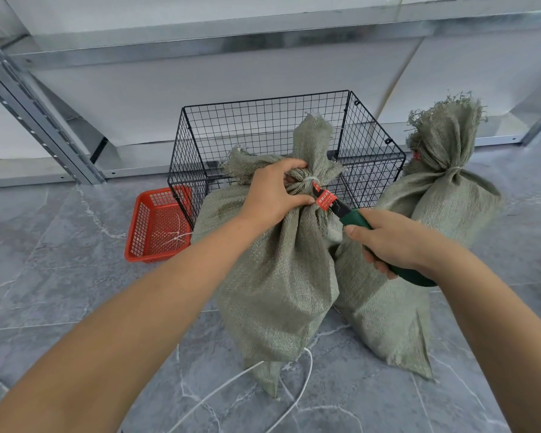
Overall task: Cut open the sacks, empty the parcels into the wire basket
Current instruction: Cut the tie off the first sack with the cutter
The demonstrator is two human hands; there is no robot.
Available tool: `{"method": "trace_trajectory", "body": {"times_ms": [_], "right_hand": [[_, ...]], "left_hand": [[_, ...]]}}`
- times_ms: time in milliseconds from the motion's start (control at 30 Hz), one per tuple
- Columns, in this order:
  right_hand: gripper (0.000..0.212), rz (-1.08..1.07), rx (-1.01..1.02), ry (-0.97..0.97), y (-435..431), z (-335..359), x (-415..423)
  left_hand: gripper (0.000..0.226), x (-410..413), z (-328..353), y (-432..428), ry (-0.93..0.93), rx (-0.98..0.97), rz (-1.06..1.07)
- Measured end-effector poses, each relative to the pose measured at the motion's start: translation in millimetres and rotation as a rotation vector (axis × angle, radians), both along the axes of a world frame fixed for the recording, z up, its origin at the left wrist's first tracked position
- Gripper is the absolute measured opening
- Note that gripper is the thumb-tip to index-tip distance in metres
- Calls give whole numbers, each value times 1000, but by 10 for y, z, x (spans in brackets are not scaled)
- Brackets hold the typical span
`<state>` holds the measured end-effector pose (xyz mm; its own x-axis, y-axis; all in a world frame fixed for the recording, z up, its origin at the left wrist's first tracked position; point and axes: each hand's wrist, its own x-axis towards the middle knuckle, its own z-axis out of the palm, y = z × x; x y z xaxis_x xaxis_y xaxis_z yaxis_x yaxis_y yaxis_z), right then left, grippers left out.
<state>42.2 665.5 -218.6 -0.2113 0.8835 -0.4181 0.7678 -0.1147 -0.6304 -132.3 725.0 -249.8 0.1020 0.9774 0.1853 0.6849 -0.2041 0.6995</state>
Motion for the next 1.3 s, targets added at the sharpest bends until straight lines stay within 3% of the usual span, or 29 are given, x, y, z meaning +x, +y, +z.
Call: {"method": "trace_trajectory", "body": {"times_ms": [533, 733, 933, 1067, 1300], "right_hand": [[21, -42, 39, 80, -8, -84, 7], [24, -109, 102, 90, -44, -212, -65], [25, -44, 62, 12, 29, -122, -74], [25, -80, 54, 68, 9, -159, -126], [26, -179, 250, 80, -149, -350, -188]], "left_hand": [[59, 21, 14, -65, 3, 44, -14], [62, 8, 34, -79, 65, 35, -25], [66, -35, 50, -120, 222, 17, -82], [64, -28, 60, -157, 241, 31, -108], [48, -64, 47, -133, 120, 36, -67]]}}
